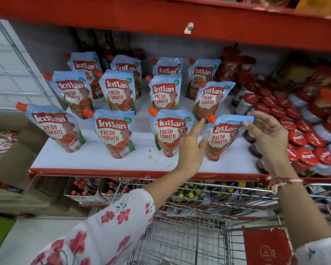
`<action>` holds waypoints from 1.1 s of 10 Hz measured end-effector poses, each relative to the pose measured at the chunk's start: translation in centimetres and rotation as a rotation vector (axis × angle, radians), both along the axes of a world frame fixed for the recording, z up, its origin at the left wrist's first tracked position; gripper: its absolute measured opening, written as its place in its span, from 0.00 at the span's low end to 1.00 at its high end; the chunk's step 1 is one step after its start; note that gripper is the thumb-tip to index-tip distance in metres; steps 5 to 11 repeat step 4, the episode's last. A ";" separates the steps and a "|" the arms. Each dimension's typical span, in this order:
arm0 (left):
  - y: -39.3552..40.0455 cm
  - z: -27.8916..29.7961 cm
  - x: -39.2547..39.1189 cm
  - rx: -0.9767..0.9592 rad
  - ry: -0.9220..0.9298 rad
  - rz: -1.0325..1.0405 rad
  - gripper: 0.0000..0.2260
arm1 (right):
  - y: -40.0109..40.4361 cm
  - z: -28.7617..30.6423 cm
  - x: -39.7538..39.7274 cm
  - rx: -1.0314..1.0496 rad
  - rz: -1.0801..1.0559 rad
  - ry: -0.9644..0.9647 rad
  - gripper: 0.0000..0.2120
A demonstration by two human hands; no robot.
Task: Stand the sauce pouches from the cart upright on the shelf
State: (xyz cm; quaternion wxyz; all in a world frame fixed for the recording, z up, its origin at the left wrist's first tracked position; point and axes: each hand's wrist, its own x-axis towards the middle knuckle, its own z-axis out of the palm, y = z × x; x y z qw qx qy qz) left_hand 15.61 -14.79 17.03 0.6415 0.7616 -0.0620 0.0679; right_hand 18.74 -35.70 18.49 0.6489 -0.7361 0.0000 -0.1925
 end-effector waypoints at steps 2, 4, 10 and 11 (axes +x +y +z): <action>1.3 2.1 -0.9 0.175 0.004 -0.112 0.26 | 1.0 1.8 -0.1 -0.157 -0.035 -0.017 0.18; 3.4 6.3 -2.4 0.136 -0.176 -0.046 0.17 | 3.6 6.2 -2.5 -0.360 -0.130 -0.123 0.12; 3.4 6.3 -2.4 0.136 -0.176 -0.046 0.17 | 3.6 6.2 -2.5 -0.360 -0.130 -0.123 0.12; 3.4 6.3 -2.4 0.136 -0.176 -0.046 0.17 | 3.6 6.2 -2.5 -0.360 -0.130 -0.123 0.12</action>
